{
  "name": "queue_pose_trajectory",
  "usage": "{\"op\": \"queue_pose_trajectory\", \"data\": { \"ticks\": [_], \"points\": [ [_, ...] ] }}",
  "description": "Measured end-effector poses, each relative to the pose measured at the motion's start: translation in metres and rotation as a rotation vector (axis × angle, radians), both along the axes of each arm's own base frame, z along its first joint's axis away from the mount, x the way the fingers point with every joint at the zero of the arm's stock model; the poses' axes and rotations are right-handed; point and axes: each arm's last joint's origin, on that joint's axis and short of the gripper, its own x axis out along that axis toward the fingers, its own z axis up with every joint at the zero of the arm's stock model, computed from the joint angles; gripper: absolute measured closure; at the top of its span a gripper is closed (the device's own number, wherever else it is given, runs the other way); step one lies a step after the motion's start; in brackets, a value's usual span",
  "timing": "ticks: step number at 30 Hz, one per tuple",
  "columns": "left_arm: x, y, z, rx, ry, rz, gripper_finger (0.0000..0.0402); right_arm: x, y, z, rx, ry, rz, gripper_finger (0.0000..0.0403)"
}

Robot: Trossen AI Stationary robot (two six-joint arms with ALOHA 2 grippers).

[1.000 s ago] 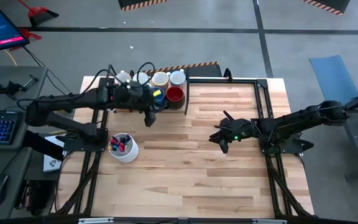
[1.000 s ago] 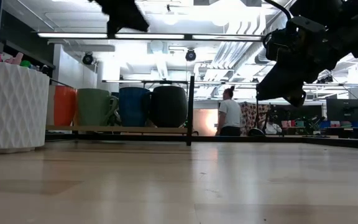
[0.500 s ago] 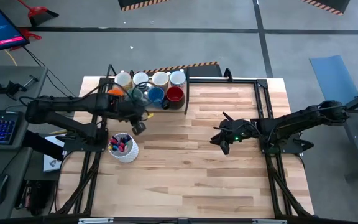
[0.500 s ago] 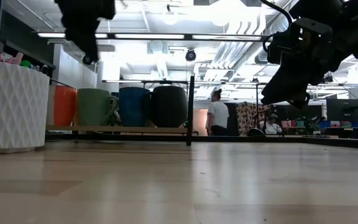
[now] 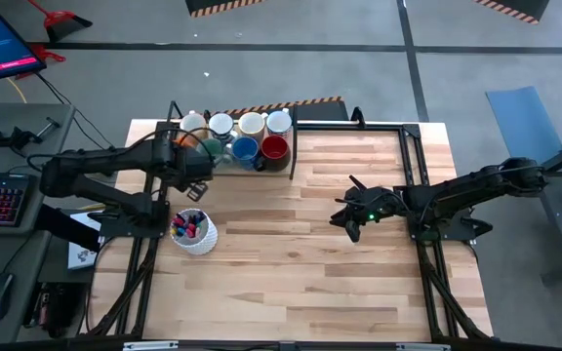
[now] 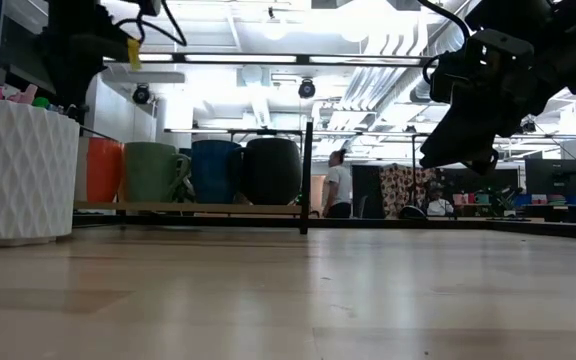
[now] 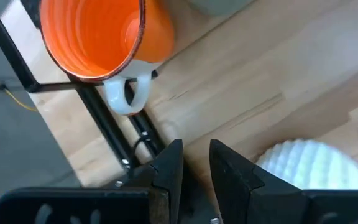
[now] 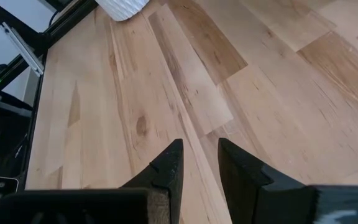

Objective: Place coffee mugs
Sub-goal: Adjust the orange mug on the shelf

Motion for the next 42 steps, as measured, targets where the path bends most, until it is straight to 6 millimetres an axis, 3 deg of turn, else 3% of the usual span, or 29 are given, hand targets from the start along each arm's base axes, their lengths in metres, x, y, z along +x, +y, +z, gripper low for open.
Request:
{"op": "queue_pose_trajectory", "data": {
  "ticks": [8, 12, 20, 33, 42],
  "points": [
    [-0.002, 0.011, -0.002, -0.046, -0.038, 0.17, 0.0332, 0.0, 0.0, 0.0, 0.004, 0.0, 0.006, 0.0322],
    [-0.008, 0.017, -0.015, -0.055, 0.018, 0.21, 0.0332, 0.0, 0.001, 0.0, 0.016, 0.001, 0.023, 0.0322],
    [-0.014, 0.023, -0.029, 0.079, 0.118, 0.188, 0.0332, 0.0, 0.001, 0.0, 0.016, 0.001, 0.024, 0.0322],
    [-0.017, 0.029, -0.031, 0.079, 0.181, 0.096, 0.0332, 0.0, 0.001, 0.0, 0.009, 0.0, 0.028, 0.0322],
    [-0.011, 0.034, -0.033, 0.046, 0.124, 0.036, 0.0332, 0.0, 0.001, 0.0, 0.009, 0.001, 0.028, 0.0322]
  ]
}}
